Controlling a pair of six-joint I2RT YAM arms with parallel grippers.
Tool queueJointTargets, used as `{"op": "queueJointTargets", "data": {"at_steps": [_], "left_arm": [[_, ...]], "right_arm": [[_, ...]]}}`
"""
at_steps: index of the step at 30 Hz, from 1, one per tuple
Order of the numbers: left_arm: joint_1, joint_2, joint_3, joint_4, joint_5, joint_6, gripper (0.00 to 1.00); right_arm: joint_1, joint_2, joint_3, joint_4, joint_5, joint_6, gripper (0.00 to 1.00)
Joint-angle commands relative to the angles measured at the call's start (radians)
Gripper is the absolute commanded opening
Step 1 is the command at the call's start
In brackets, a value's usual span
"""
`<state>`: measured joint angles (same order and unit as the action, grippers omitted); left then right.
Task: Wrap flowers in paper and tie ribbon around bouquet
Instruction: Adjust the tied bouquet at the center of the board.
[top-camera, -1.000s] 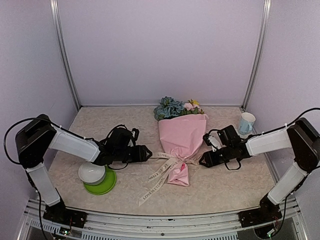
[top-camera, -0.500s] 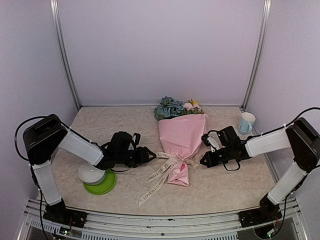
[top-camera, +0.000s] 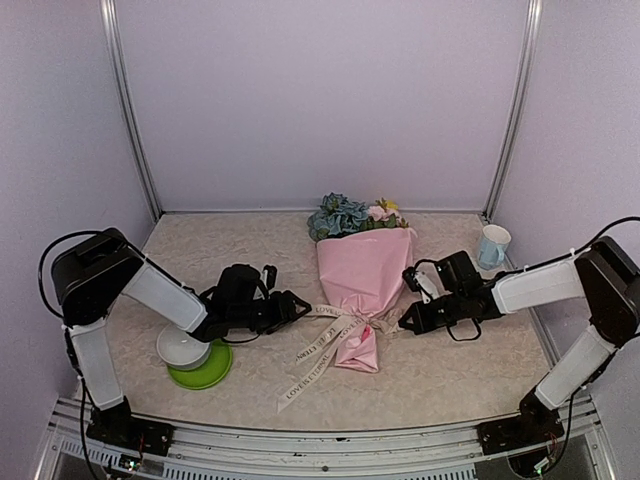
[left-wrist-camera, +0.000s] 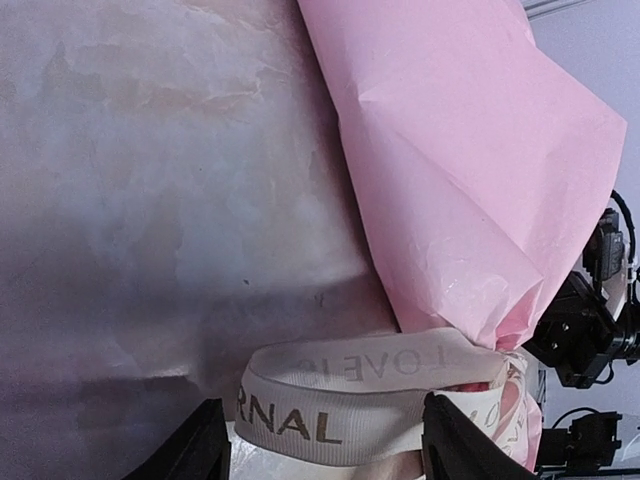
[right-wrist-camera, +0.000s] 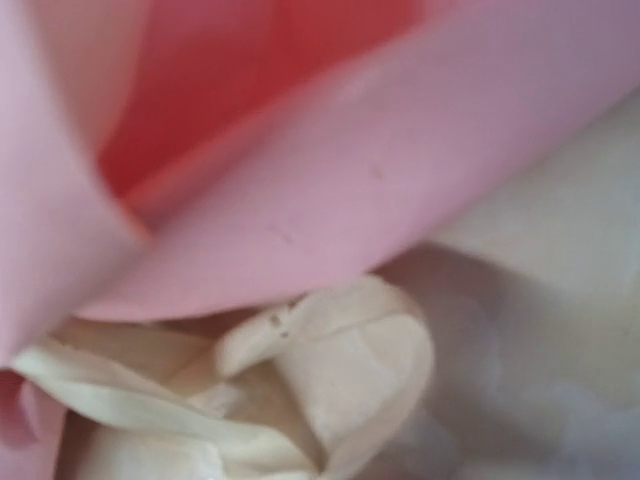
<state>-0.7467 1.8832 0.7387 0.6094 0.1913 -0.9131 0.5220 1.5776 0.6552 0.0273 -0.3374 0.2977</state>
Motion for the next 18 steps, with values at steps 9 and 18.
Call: {"op": "queueJointTargets", "data": {"at_steps": [9,18], "left_arm": [[0.013,0.042,0.038,0.088,0.054,0.063,0.00],[0.008,0.039,0.185,-0.085,-0.054,0.229,0.00]], "right_arm": [[0.015,-0.101,-0.029,-0.023,-0.083,0.002,0.00],[0.095,-0.278,-0.083,-0.159,-0.260,0.000,0.00]]}}
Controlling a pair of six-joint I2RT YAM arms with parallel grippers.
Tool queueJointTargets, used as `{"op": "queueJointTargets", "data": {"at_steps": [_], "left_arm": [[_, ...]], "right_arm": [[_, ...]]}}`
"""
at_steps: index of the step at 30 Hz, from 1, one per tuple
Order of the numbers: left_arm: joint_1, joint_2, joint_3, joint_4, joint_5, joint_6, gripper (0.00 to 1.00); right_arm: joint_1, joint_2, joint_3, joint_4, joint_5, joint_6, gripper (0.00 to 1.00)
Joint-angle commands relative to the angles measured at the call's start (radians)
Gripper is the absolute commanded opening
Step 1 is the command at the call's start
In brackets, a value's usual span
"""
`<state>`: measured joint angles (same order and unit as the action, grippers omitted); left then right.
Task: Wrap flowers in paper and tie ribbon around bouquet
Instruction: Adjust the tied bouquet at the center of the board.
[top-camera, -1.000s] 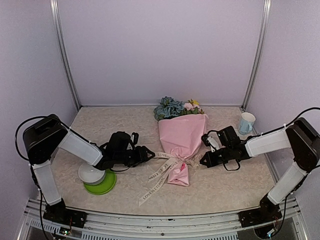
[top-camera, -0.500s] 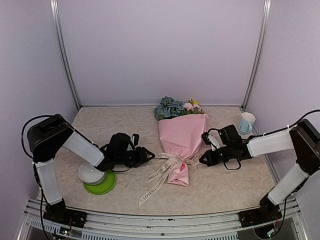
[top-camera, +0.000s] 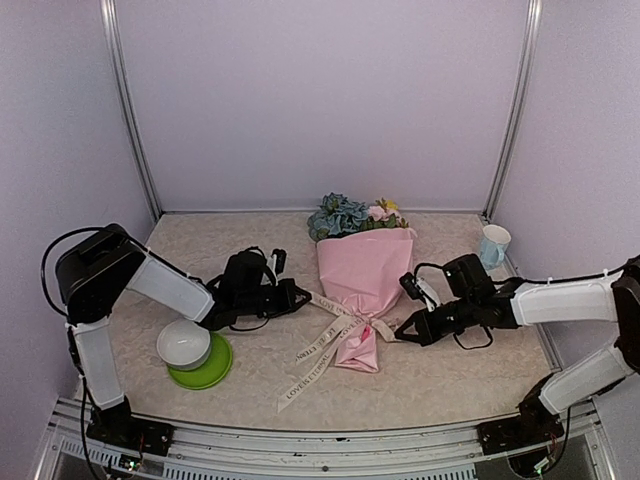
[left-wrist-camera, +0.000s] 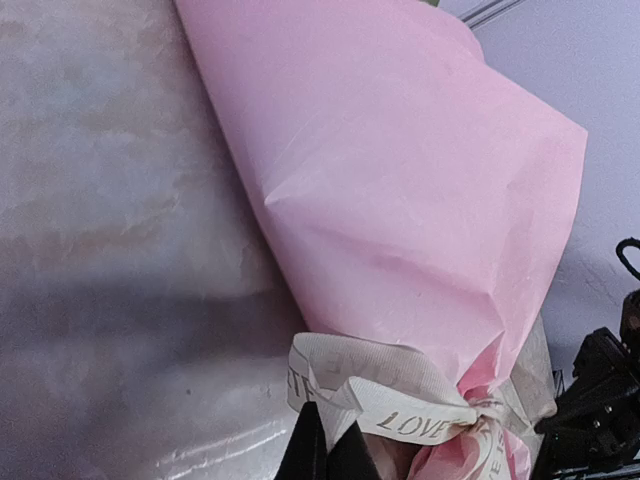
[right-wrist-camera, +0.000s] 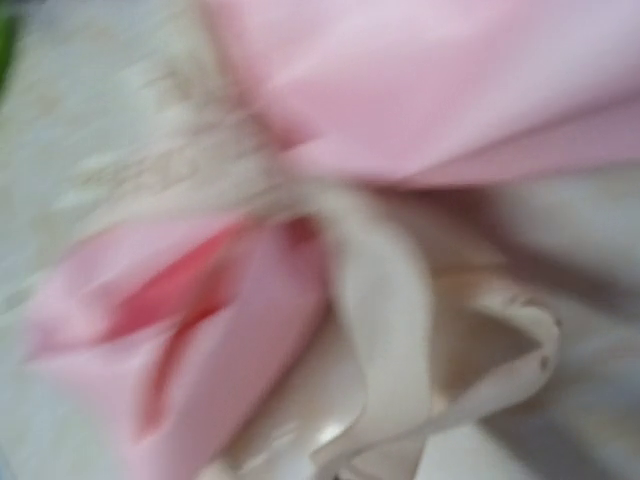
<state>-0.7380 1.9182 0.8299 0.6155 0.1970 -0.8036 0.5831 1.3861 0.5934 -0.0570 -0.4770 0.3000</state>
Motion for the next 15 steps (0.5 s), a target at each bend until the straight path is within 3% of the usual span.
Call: {"op": "queueJointTargets", "data": {"at_steps": [1,6,15], "left_arm": [[-0.003,0.007,0.125,-0.107,-0.055,0.146,0.00],[-0.037,0.026,0.289,-0.227,-0.090,0.302,0.00],[-0.035,0.218,0.594,-0.415,-0.173,0.374,0.00]], "right_arm": [[0.045,-0.107,-0.022,-0.099,-0.134,0.000,0.00],[0.088,-0.247,-0.066,-0.188,-0.150,0.070,0.00],[0.187,-0.330,-0.225,-0.043,-0.189,0.256,0.00]]}}
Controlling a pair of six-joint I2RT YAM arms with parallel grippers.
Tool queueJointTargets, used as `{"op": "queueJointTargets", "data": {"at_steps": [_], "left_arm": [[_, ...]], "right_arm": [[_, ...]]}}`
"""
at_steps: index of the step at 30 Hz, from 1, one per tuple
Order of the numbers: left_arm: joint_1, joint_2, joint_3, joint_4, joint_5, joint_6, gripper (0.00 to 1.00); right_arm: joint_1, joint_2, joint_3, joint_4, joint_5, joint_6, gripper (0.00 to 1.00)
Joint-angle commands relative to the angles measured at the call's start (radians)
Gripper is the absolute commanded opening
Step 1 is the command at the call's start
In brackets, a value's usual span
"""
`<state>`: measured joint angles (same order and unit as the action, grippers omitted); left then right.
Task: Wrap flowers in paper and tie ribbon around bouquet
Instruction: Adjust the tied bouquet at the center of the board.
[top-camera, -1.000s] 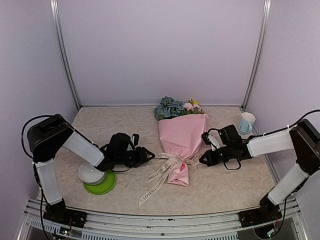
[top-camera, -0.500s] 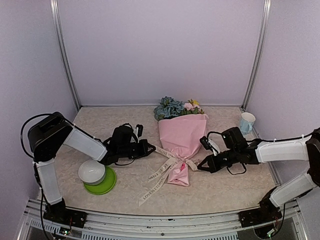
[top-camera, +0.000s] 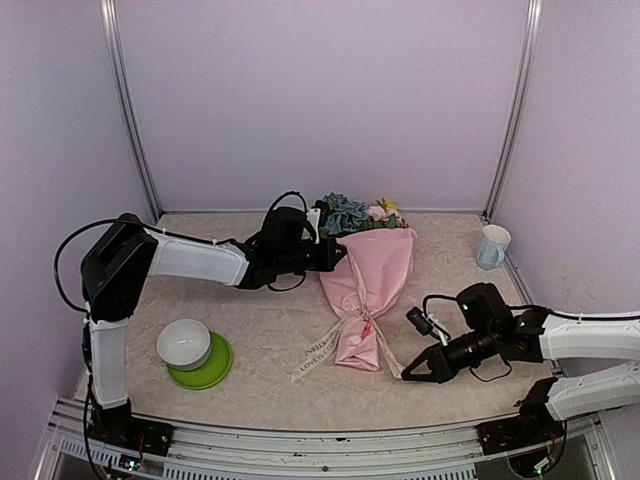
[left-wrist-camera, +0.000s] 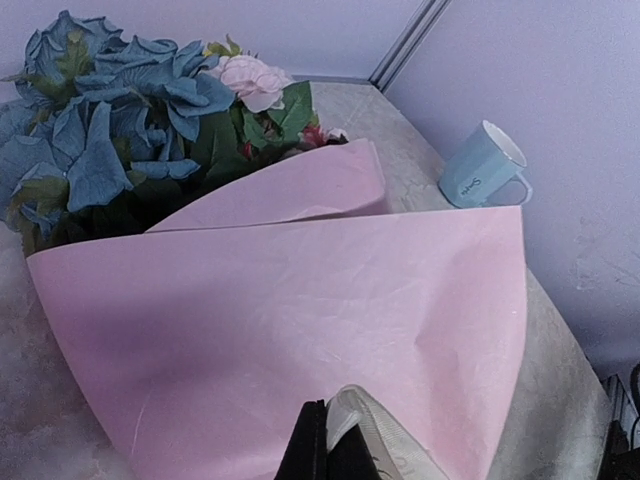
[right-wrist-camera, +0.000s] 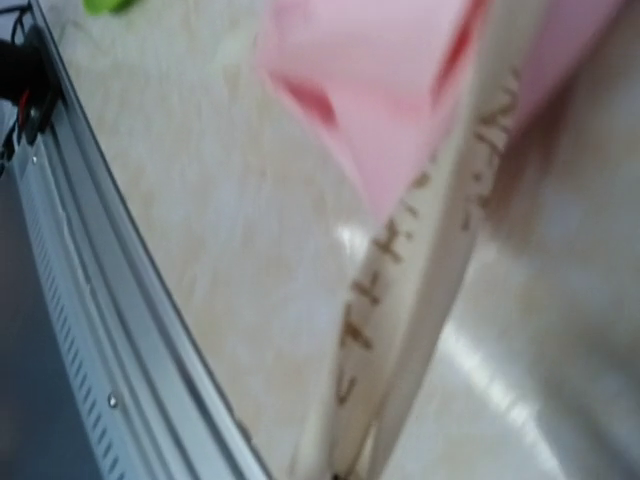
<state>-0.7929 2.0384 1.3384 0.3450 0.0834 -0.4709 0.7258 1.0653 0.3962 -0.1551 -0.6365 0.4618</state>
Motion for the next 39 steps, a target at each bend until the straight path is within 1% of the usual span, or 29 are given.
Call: {"op": "queueJointTargets", "data": {"at_steps": [1,3,6,9,14,19,23,34,37,39], "left_arm": [[0.023,0.111,0.092,-0.149,-0.054,0.029,0.00],[0.026,0.125,0.092,-0.150,-0.065,0.020,0.00],[0.035,0.150,0.114,-0.187,-0.135,0.005,0.00],[0.060,0.155,0.112,-0.203,-0.149,-0.025,0.00],[0.066,0.185,0.145,-0.245,-0.176,-0.006,0.00],[0.071,0.201,0.155,-0.253,-0.183,0.000,0.00],[0.090,0.198,0.138,-0.253,-0.204,-0.001,0.00],[0.108,0.192,0.103,-0.237,-0.205,0.009,0.00],[0.110,0.160,0.066,-0.212,-0.196,0.018,0.00],[0.103,0.096,-0.009,-0.148,-0.172,0.029,0.00]], "right_arm": [[0.054,-0.005,-0.029,0.047,-0.016,0.097,0.00],[0.064,0.001,-0.028,0.037,0.002,0.095,0.00],[0.066,0.011,-0.032,0.028,0.012,0.092,0.00],[0.066,0.032,-0.060,-0.001,0.035,0.095,0.00],[0.087,0.056,-0.125,0.007,0.062,0.134,0.00],[0.094,0.066,-0.135,-0.004,0.085,0.135,0.00],[0.096,0.054,-0.151,-0.020,0.102,0.147,0.00],[0.138,0.067,-0.203,0.030,0.111,0.205,0.00],[0.137,0.034,-0.187,0.027,0.093,0.203,0.00],[0.120,-0.010,-0.134,0.002,0.115,0.185,0.00]]}}
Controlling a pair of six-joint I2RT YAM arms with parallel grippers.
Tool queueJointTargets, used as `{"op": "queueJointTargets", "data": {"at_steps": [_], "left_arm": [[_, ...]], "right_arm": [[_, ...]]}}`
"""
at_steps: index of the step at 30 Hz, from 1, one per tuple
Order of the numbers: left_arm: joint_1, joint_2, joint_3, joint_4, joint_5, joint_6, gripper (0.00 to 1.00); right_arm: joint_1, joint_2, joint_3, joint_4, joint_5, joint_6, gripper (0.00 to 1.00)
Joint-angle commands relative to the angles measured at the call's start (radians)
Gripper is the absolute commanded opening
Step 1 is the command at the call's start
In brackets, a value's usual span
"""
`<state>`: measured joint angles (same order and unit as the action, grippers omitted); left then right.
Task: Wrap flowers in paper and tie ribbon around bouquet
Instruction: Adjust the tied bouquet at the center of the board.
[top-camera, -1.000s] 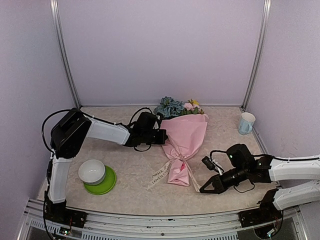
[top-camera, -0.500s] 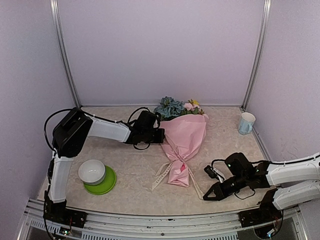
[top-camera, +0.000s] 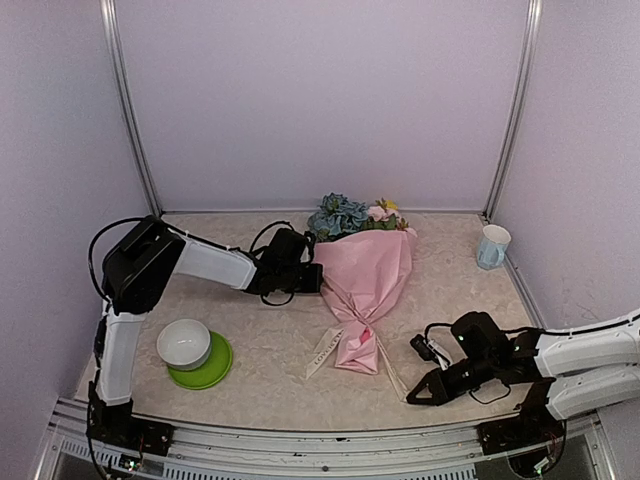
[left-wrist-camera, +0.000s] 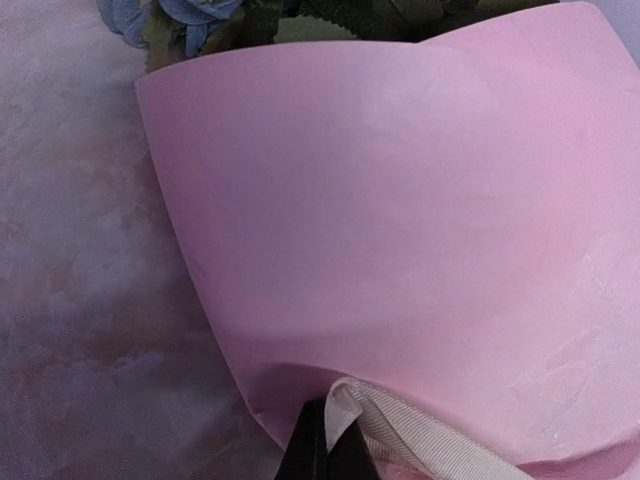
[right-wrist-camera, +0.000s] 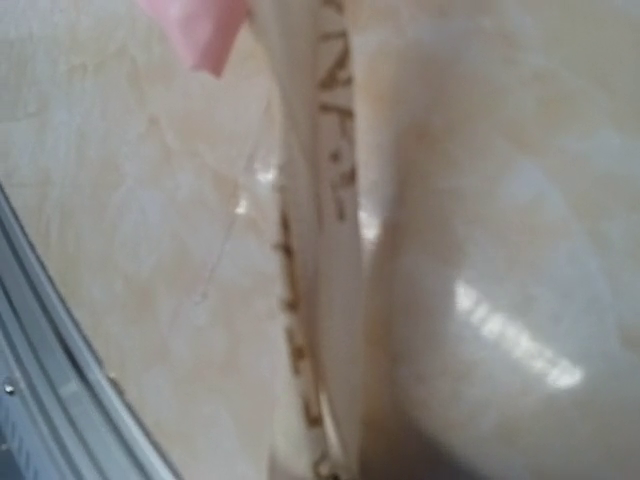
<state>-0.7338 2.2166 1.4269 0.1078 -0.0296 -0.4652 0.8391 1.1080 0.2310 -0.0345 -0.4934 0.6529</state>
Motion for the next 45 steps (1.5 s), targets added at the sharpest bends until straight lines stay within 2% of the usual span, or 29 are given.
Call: {"op": "queueJointTargets", "data": {"at_steps": [1,4,8,14,18,23,27,33,42,45], "left_arm": [[0.037,-0.122,-0.147,0.133,-0.053,0.028,0.00],[0.003,-0.231,-0.256,0.193,-0.033,0.043,0.00],[-0.054,-0.313,-0.364,0.188,-0.038,0.026,0.00],[-0.112,-0.378,-0.507,0.178,-0.050,-0.032,0.00],[-0.137,-0.389,-0.564,0.177,-0.055,-0.059,0.00],[-0.146,-0.411,-0.601,0.143,-0.050,-0.095,0.00],[-0.164,-0.418,-0.624,0.090,-0.046,-0.093,0.00],[-0.183,-0.382,-0.646,0.036,0.028,-0.086,0.00],[-0.190,-0.361,-0.688,0.035,0.046,-0.096,0.00],[-0.193,-0.392,-0.680,0.050,0.048,-0.075,0.00]], "right_arm": [[-0.013,-0.072,0.071,-0.138,-0.003,-0.026,0.00],[-0.099,-0.078,0.205,-0.196,0.093,-0.113,0.00],[-0.166,-0.015,0.392,-0.193,0.188,-0.265,0.00],[-0.186,0.136,0.665,-0.175,0.216,-0.428,0.00],[-0.268,0.233,0.770,-0.167,0.219,-0.466,0.00],[-0.437,0.361,0.825,-0.101,0.210,-0.451,0.00],[-0.549,0.490,0.888,-0.057,0.139,-0.432,0.00],[-0.574,0.653,0.965,-0.082,0.156,-0.440,0.00],[-0.625,0.684,0.935,-0.076,0.157,-0.442,0.00],[-0.622,0.663,0.937,-0.102,0.078,-0.465,0.00]]}}
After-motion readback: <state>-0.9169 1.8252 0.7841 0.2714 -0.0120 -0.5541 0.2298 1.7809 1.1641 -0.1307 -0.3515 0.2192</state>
